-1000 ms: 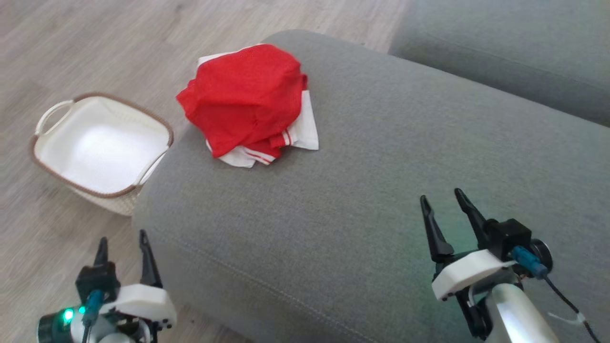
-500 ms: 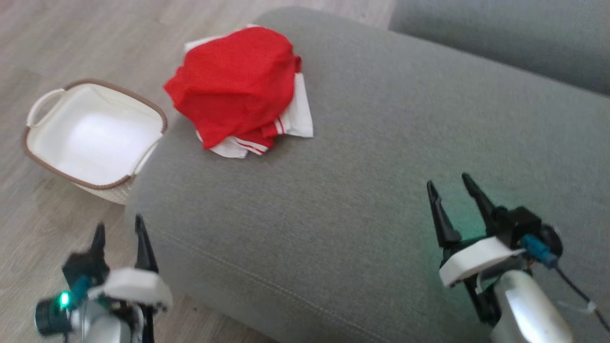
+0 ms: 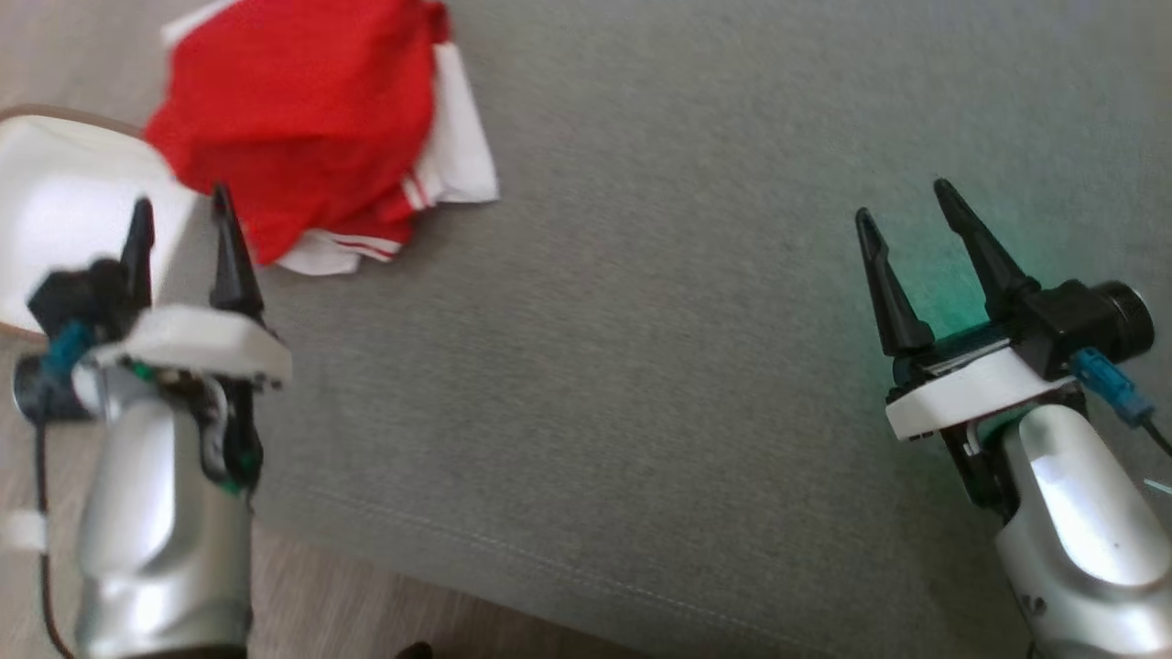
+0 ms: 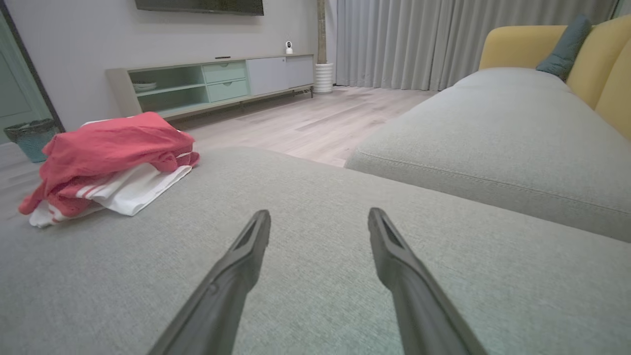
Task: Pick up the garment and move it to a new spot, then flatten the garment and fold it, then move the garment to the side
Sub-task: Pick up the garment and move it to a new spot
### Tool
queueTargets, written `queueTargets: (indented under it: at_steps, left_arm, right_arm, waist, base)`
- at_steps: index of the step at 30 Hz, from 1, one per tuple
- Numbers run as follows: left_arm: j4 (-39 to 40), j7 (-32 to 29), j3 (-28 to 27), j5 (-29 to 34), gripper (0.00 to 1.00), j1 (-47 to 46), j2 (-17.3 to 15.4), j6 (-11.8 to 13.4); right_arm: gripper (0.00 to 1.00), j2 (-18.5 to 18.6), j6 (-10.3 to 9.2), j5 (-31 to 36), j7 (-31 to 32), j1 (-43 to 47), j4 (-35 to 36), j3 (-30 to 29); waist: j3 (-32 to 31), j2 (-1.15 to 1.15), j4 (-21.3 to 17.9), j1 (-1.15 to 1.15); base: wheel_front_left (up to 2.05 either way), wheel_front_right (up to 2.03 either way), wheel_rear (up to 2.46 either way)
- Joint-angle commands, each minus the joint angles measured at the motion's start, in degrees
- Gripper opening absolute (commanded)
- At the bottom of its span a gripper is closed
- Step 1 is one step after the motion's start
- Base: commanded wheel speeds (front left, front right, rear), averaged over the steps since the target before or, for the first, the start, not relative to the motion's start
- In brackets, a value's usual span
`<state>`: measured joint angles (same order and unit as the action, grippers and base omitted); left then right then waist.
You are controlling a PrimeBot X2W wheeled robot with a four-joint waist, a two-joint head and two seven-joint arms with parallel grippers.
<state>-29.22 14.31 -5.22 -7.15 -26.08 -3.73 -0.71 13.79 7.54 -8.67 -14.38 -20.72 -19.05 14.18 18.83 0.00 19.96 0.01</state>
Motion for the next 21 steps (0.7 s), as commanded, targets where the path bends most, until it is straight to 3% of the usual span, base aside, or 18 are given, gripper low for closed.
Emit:
queueTargets:
  at_steps: [1, 8, 16, 17, 18, 21]
  left_arm:
    - [0.49, 0.69, -2.28, 0.44, 1.0, -2.68, -2.98, -0.41]
    - [-9.01, 0.69, -2.53, 0.14, 1.0, -12.76, -5.64, -2.23]
    - [-21.46, -0.14, -1.99, 0.83, 1.0, -19.14, -8.28, -0.99]
    - [-22.69, -0.3, -1.77, 0.94, 0.24, -19.56, -8.32, -0.85]
    - [-23.62, -0.24, -1.69, 0.91, 0.0, -19.93, -8.31, -0.74]
    - [-25.74, 0.0, -1.28, 1.03, 0.0, -20.73, -8.49, -0.56]
  right_arm:
    - [1.0, 0.66, -0.05, -0.45, -0.62, -1.39, 2.28, 1.45]
    - [1.0, 2.6, -0.05, -1.68, -0.62, -2.61, 4.22, 1.79]
    - [1.0, 3.21, -0.05, -2.64, -0.62, -3.26, 4.56, 1.39]
    - [1.0, 3.18, -0.05, -2.67, -0.62, -3.22, 4.55, 1.29]
    - [1.0, 3.11, -0.05, -2.7, -0.62, -3.16, 4.51, 1.2]
    - [1.0, 2.66, -0.05, -2.78, -0.62, -2.93, 4.0, 1.06]
  waist:
    - [3.42, 0.0, -3.19, -0.01]
    - [7.3, 0.0, -6.67, -0.01]
    - [9.25, 0.0, -9.32, -0.01]
    - [9.27, 0.0, -9.43, -0.01]
    - [9.19, 0.0, -9.53, -0.01]
    - [8.32, 0.0, -9.81, -0.01]
  base:
    - [0.0, 0.0, 0.0]
    - [0.0, 0.0, 0.0]
    - [0.0, 0.0, 0.0]
    - [0.0, 0.0, 0.0]
    - [0.0, 0.0, 0.0]
    - [0.0, 0.0, 0.0]
